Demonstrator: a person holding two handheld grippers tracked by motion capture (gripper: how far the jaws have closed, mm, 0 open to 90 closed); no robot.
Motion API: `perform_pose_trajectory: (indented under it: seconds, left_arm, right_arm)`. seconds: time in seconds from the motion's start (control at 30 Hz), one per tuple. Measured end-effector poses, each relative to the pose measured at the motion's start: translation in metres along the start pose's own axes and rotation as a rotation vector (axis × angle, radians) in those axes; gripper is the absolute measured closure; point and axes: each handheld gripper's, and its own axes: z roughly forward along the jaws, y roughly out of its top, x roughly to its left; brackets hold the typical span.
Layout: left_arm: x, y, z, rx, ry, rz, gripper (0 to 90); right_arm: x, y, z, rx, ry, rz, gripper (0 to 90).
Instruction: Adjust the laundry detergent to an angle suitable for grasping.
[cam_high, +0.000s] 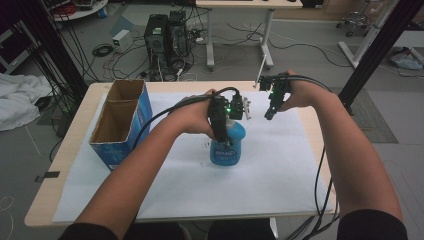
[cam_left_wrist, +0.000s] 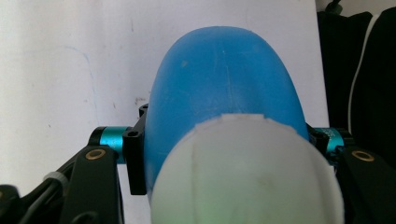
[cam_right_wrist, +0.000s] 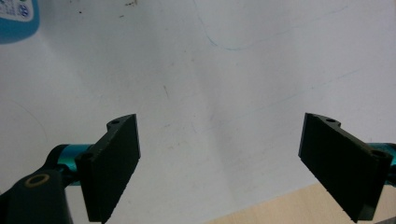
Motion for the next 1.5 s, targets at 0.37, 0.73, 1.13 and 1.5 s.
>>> perform_pose_trajectory:
  seconds: [0.37, 0.73, 1.13, 1.5]
  left_arm:
    - [-0.009, -0.022, -0.012, 0.003, -0.012, 0.066, 38.2]
    - [-0.011, -0.033, -0.009, 0.004, -0.026, 0.164, 38.2]
    - [-0.019, -0.039, -0.003, 0.007, -0.064, 0.274, 38.2]
    - [-0.031, -0.044, 0.003, 0.022, -0.089, 0.352, 38.1]
  right_arm:
    - [0.007, 0.007, -0.001, 0.001, -0.007, -0.009, 11.8]
    - [0.011, 0.011, 0.001, 0.012, -0.006, -0.008, 11.8]
    - [0.013, 0.015, 0.004, 0.018, -0.006, -0.027, 11.8]
    - [0.018, 0.018, 0.003, 0.015, -0.011, -0.031, 11.8]
